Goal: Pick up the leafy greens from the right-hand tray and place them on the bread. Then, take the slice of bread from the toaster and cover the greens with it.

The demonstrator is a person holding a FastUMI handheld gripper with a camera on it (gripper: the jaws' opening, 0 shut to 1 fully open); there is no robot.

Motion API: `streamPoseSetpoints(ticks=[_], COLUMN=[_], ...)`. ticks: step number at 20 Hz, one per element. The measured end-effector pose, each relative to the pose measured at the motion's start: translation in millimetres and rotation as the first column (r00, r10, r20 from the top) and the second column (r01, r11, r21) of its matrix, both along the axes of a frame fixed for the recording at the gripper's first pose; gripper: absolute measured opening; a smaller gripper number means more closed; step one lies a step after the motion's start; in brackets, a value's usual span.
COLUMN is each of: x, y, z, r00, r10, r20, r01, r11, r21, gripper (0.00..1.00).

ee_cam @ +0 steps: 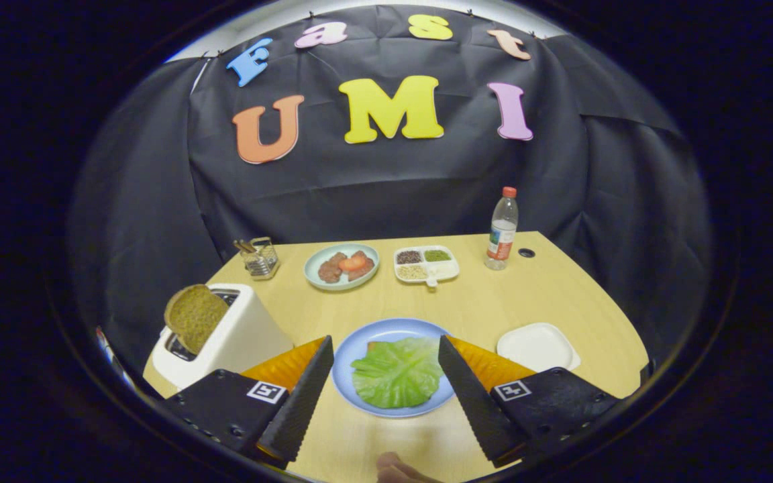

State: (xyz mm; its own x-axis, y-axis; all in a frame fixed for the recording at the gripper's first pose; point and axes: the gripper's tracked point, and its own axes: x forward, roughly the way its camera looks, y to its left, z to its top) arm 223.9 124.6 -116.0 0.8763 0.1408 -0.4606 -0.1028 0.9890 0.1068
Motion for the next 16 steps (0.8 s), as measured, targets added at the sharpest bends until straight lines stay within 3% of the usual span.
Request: streamPoseSetpoints(ticks=[9, 16], x=[-22, -15], y=[96, 190], z=[66, 57], r00=[0.992, 0.982], r10=[0.114, 0.186], r20=[0.057, 0.006], r01=[-0.116, -0.186], r11=[0.992, 0.982], r21=[0.039, 0.03], gripper=[0.96, 0.96])
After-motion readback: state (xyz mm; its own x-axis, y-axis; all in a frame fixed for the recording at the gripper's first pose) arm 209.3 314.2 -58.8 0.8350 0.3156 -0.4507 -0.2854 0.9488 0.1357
